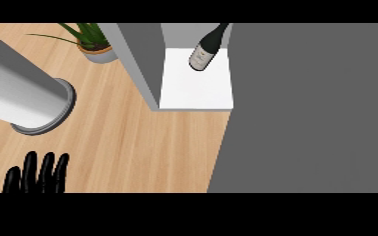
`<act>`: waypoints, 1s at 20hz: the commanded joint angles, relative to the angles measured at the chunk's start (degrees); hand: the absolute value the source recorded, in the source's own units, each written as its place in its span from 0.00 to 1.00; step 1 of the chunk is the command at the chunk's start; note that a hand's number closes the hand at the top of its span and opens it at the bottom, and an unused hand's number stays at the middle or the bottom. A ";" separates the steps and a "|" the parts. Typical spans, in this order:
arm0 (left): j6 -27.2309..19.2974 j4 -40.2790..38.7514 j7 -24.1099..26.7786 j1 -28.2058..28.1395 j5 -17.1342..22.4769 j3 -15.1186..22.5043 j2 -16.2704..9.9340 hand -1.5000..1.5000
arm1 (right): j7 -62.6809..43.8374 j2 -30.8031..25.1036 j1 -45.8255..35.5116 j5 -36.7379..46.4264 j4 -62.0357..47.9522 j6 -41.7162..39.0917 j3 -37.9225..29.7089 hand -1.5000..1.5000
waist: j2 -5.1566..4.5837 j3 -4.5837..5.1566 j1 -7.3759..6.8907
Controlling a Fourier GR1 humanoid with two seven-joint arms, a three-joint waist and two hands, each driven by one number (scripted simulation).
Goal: Pick up the wine, place it into the cabinet and close the cabinet
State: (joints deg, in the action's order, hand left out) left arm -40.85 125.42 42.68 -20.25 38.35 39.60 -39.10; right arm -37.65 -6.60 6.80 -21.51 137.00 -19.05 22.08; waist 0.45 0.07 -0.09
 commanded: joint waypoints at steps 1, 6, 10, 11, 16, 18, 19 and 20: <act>3.53 3.05 -0.87 -3.43 3.83 -5.89 -4.29 0.00 | -5.05 -0.35 0.08 0.30 12.01 1.63 5.75 1.00 | -0.02 0.04 -0.16; 9.06 0.19 2.54 -7.91 5.65 -9.56 -5.11 0.00 | -6.86 2.67 -0.31 6.00 13.77 6.30 14.94 1.00 | 0.27 0.11 0.11; 11.58 -1.84 2.29 -7.96 7.08 -13.27 -6.05 0.00 | -5.93 6.12 -1.76 11.93 10.09 9.85 22.38 1.00 | 0.29 0.13 0.51; 13.57 2.71 1.37 -12.13 10.32 -16.95 -9.64 0.00 | -3.52 6.47 -2.06 13.26 7.90 11.15 23.05 1.00 | 0.57 0.13 -0.38; 17.50 -2.39 0.46 -9.28 11.73 -20.41 -9.22 0.00 | -2.86 6.56 -10.22 21.44 3.51 21.08 30.62 1.00 | 0.09 0.14 0.14; 21.55 -2.37 1.64 -12.93 13.08 -22.46 -10.09 0.00 | -2.79 6.54 -10.74 22.52 4.22 22.43 31.33 1.00 | 0.10 0.09 -0.51; 18.01 -1.85 0.14 -10.06 12.26 -21.29 -8.63 0.00 | -1.33 6.53 -11.82 25.95 1.71 25.30 35.81 1.00 | 0.13 0.09 0.16; 20.61 -2.12 -0.01 -12.42 13.99 -23.21 -10.35 0.00 | -2.94 6.52 -11.44 27.30 3.55 24.89 36.95 1.00 | 0.42 0.14 -0.05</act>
State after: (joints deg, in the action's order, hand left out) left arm -23.25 124.41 43.20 -31.21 50.38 19.10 -48.46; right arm -39.78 -1.95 -0.91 -1.58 137.72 1.55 46.47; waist 0.72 0.18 -0.07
